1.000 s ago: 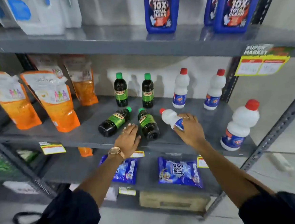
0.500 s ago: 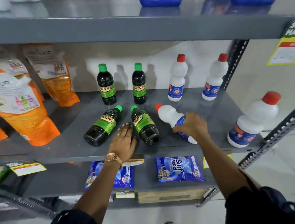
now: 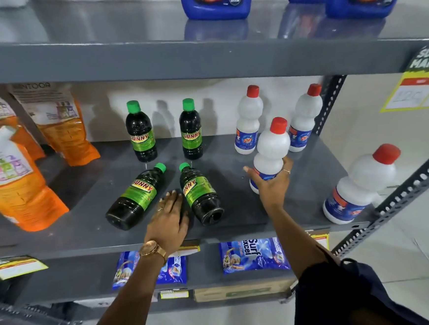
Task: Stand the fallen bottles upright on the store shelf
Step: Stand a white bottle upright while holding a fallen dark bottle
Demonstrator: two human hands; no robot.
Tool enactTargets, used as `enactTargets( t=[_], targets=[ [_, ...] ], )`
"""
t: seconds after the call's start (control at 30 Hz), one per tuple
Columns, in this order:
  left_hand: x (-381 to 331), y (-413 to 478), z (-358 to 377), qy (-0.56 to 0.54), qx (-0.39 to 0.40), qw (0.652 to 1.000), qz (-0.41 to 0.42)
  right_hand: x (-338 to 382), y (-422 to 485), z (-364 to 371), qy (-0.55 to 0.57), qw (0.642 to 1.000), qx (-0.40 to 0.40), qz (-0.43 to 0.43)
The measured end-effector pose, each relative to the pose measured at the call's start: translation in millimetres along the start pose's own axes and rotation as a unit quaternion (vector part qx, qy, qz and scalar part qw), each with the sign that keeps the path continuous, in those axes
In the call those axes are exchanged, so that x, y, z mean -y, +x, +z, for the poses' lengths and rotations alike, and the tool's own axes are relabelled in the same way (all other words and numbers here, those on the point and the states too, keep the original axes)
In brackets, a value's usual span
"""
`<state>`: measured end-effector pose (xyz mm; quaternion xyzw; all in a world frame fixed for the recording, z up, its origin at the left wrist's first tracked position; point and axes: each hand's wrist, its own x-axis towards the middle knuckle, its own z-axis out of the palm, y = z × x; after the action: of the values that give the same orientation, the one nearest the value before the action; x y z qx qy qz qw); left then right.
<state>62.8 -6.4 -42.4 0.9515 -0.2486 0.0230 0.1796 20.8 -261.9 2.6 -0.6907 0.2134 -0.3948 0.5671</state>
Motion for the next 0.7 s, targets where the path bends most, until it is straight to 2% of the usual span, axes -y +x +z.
enactTargets(
  t=[0.07, 0.27, 0.53, 0.7],
  targets=[
    [0.6, 0.8, -0.2, 0.001, 0.002, 1.0, 0.001, -2.2, 1.4, 0.7, 0.004, 1.0, 0.001, -0.003],
    [-0.5, -1.0, -2.8, 0.004, -0.006, 1.0, 0.009, -21.6, -7.5, -14.8, -0.03, 0.996, 0.076, 0.045],
    [-3.9, -3.6, -6.9, 0.004, 0.002, 1.0, 0.004, -19.0, -6.3, -0.8, -0.123, 0.992, -0.001, 0.033],
    [-3.5, -4.0, -8.1, 0.001, 0.007, 1.0, 0.005, -23.4, -15.2, -6.9, -0.075, 0.995, 0.033, 0.051]
  ],
)
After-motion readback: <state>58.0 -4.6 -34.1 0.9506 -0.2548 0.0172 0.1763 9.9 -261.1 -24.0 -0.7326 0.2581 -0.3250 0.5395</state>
